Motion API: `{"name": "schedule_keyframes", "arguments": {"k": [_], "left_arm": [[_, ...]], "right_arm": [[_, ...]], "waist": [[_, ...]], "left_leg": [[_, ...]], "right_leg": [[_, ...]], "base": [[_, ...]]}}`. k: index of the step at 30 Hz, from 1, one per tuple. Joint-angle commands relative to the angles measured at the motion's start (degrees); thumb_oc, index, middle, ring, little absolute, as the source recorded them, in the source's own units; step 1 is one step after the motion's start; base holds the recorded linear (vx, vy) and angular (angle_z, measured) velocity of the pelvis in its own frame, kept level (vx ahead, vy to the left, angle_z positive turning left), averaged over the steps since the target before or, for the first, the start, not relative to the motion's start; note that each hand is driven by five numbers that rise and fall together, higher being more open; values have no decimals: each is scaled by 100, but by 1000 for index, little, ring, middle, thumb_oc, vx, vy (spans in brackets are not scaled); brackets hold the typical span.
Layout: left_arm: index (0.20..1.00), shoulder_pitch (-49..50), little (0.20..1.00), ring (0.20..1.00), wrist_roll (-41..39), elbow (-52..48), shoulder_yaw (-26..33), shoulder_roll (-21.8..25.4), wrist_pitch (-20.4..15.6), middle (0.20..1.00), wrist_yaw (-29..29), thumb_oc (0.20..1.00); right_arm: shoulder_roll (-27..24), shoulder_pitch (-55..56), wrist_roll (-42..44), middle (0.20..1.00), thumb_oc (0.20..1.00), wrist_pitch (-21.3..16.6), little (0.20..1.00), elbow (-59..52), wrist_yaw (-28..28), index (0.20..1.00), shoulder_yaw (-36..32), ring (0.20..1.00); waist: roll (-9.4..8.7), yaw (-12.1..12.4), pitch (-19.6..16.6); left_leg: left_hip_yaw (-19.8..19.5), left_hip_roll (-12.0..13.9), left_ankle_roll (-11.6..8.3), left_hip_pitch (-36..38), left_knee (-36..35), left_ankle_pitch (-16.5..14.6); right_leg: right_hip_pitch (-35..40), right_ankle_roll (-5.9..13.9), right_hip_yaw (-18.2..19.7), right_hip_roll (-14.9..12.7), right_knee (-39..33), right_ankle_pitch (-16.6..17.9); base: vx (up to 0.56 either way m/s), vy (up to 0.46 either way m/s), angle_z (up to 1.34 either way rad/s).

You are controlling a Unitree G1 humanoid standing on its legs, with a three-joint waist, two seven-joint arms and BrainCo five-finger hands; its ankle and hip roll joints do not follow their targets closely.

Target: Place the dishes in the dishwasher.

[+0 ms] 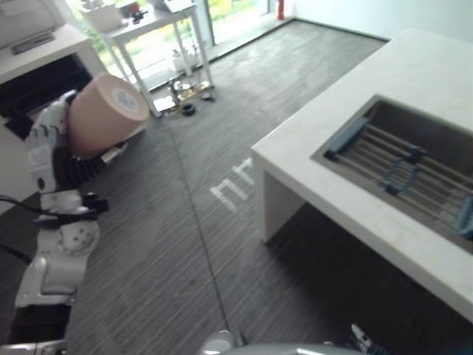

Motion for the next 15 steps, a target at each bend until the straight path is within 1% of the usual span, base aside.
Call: {"name": "schedule_keyframes", "arguments": {"k": [1, 3, 5, 8, 11, 13, 14, 15], "left_arm": [[200, 129, 200, 200, 83, -372, 416, 289, -188, 200, 118, 200], [200, 202, 200, 200, 70, -403, 455, 355, -152, 200, 84, 200], [200, 285, 200, 200, 9, -454, 527, 404, -114, 200, 71, 200], [200, 440, 200, 200, 50, -535, 638, 453, -136, 200, 92, 200], [200, 504, 200, 200, 110, -584, 679, 484, -137, 200, 82, 200], [200, 506, 200, 200, 157, -605, 684, 518, -96, 200, 38, 200], [200, 316, 200, 200, 203, -577, 433, 583, -41, 200, 60, 200], [200, -29, 200, 200, 222, -504, -85, 598, -73, 200, 97, 200]], "right_arm": [[154, -311, -59, 1000, 1000, -88, 1000, -110, -85, 1000, 238, 1000], [140, -357, -54, 1000, 1000, -63, 1000, -170, -108, 1000, 261, 1000], [124, -379, -126, 1000, 1000, 1, 1000, -260, -119, 1000, 260, 1000], [100, -414, -199, 1000, 1000, 60, 1000, -383, -101, 1000, 273, 1000], [87, -408, -333, 1000, 1000, 126, 1000, -545, -101, 1000, 321, 1000], [69, -411, -449, 1000, 1000, 192, 1000, -640, -77, 1000, 375, 1000], [28, -424, -445, 1000, 1000, 248, 1000, -645, -53, 1000, 428, 1000], [26, -335, -270, 1000, 1000, 129, 1000, -601, -129, 1000, 477, 1000]], "waist": [[0, 235, -192], [22, 328, -177], [34, 369, -160], [46, 453, -147], [51, 478, -154], [54, 479, -160], [-5, 294, -171], [-94, 30, -216]], "left_leg": [[-419, 363, -886, 167, 549, -671], [-545, 292, -811, 125, 535, -692], [-606, 235, -752, 121, 515, -716], [-671, 97, -627, 123, 483, -784], [-776, -21, -522, 142, 415, -819], [-899, -128, -426, 171, 339, -831], [-1331, -227, -352, 76, 353, -789], [-2092, -311, -369, -217, 447, -567]], "right_leg": [[-357, 387, 263, 598, -902, 591], [-387, 419, 282, 507, -802, 612], [-418, 457, 294, 421, -710, 645], [-463, 582, 290, 188, -461, 831], [-541, 660, 394, 54, -174, 918], [-644, 725, 564, -40, 187, 943], [-814, 653, 1486, 439, 225, 625], [-640, 321, 2697, 1286, -505, 129]], "base": [[-104, 276, 66], [-81, 230, 59], [-62, 214, 41], [-55, 275, 9], [-34, 217, 10], [-41, 188, 18], [-47, -67, 103], [-47, -213, 140]]}}
